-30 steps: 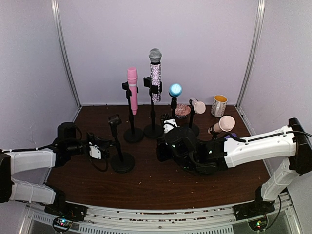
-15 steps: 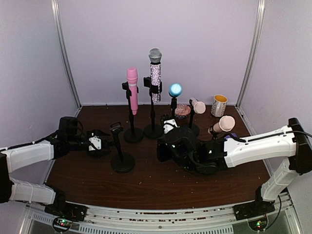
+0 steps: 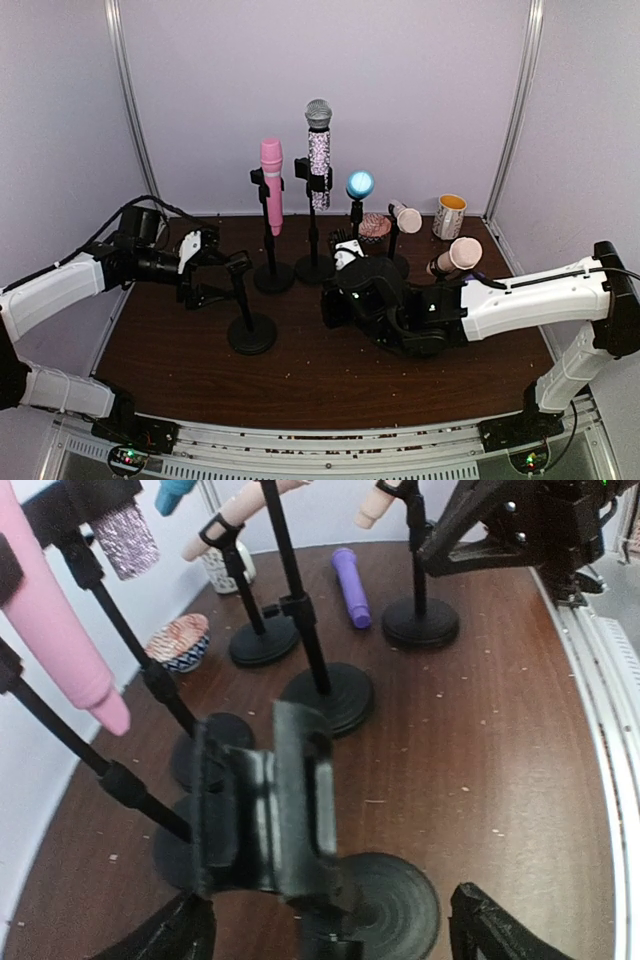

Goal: Remove the microphone from the stand
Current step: Unscrew the knob on the microphone stand, then pick up the microphone stand at the center of the board.

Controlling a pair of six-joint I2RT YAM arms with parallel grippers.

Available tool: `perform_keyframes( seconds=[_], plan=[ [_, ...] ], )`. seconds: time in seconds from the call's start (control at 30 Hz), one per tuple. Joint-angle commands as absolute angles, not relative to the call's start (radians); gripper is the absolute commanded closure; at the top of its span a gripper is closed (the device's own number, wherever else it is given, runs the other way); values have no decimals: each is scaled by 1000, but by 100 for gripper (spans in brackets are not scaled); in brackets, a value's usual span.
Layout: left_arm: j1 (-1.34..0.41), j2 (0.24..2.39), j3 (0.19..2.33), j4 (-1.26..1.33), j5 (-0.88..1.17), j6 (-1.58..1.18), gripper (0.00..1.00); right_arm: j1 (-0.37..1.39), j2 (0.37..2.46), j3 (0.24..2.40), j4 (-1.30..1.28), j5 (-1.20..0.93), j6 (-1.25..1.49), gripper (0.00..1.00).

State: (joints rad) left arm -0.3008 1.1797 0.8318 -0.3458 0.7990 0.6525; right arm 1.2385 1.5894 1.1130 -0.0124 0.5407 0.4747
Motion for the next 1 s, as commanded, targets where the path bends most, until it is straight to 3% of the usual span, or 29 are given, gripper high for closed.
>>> perform_keyframes(
  seconds=[0.0,0.27,0.53,0.83,0.93,0.97],
  plan=[
    [-311,1218,852,-474,935,601,17,1235,1540,1127,-32,579,463,99],
    [-320,1291,879,-362,877,544,20,1235,1497,1131,-45,605,444,99],
    [-320,1380,932,-297,873,487,33,1236,1450,1137,-72,632,427,99],
    [-321,1427,982,-308,899,496,70,1235,1436,1155,-96,656,400,100],
    [-319,1420,1000,-356,870,530,100,1235,1435,1156,-96,658,395,100],
    [-316,1423,1011,-378,843,541,100,1235,1434,1157,-99,658,392,100]
  ],
)
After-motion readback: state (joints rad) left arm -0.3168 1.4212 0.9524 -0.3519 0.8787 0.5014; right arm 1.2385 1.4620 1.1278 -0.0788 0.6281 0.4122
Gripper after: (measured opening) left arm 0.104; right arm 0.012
